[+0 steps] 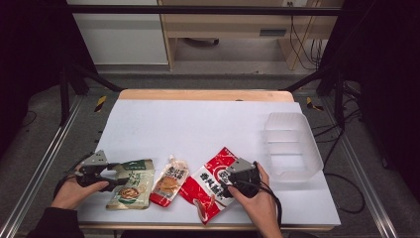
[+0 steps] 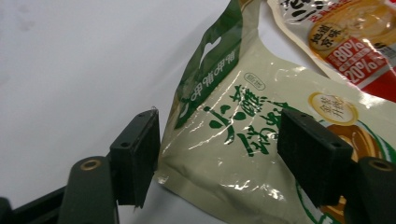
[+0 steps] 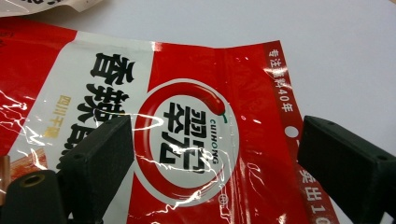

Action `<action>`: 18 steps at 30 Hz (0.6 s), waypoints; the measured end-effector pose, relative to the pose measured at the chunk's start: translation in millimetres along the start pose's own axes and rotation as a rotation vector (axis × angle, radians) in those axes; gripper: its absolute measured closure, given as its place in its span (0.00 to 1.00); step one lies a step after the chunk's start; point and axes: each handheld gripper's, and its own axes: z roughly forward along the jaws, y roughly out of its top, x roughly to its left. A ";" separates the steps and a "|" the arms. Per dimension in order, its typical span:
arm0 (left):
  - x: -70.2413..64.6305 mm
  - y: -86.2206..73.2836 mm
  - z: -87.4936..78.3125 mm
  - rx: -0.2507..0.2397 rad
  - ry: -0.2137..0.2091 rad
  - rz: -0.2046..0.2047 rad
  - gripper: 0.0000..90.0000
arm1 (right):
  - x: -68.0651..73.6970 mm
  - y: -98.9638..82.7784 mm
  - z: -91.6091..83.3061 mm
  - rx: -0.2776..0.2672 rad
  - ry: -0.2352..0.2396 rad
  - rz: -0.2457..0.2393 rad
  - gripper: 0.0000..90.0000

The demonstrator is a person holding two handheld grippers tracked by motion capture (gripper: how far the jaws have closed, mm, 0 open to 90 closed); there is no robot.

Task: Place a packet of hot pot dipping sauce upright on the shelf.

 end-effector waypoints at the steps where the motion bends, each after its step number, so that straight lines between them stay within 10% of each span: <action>1: -0.2 -1.9 -0.3 -0.007 -0.001 0.002 0.32 | 1.5 0.6 -0.4 -0.003 0.000 -0.005 0.12; 18: 6.9 -0.8 3.9 0.025 0.074 -0.011 0.68 | 3.6 1.9 -2.0 -0.015 -0.003 -0.012 0.12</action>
